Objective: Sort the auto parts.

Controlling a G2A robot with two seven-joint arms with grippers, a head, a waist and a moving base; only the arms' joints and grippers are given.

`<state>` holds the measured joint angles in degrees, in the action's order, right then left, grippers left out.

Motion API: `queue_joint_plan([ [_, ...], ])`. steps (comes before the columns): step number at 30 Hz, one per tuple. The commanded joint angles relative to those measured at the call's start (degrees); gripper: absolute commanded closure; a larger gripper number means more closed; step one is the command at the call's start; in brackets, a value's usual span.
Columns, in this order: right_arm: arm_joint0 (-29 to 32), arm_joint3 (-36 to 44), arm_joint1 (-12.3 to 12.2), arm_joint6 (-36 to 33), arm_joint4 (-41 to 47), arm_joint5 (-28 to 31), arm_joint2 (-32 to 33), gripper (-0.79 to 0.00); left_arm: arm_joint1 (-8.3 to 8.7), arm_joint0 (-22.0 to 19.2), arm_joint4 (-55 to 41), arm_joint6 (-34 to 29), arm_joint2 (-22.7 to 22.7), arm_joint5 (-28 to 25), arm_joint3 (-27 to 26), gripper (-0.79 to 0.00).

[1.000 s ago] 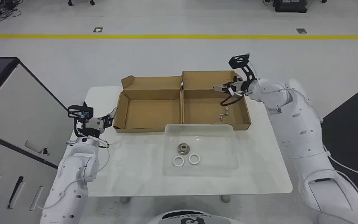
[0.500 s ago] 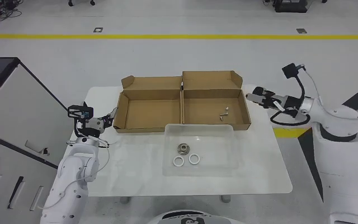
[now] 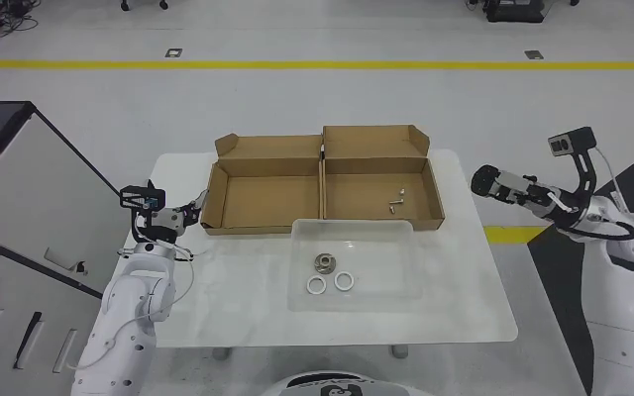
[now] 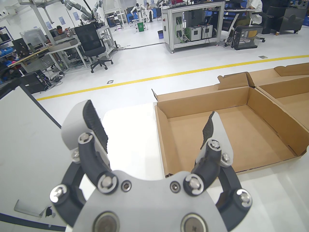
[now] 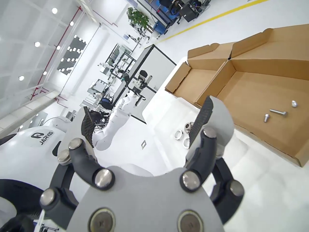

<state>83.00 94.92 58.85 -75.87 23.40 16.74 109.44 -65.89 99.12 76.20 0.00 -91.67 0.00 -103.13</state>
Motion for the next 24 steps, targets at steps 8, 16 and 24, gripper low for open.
queue_joint_plan([
  [8, 0.0, 0.0, 0.0, 0.0, -0.1, 0.0, 0.0, -0.785, 0.0, 0.0, 0.0, 0.0, 0.0, 0.0, 0.0, -0.785],
  [16, 0.0, 0.0, 0.0, 0.0, -0.1, 0.0, 0.0, -0.785, 0.09, -0.4, 0.7, -1.7, 0.5, -2.8, -2.5, -0.785],
  [24, 0.0, 0.0, 0.0, 0.0, -0.1, 0.0, 0.0, -0.785, 0.42, -4.4, 3.3, -18.3, 4.9, -12.3, -11.3, -0.785],
])
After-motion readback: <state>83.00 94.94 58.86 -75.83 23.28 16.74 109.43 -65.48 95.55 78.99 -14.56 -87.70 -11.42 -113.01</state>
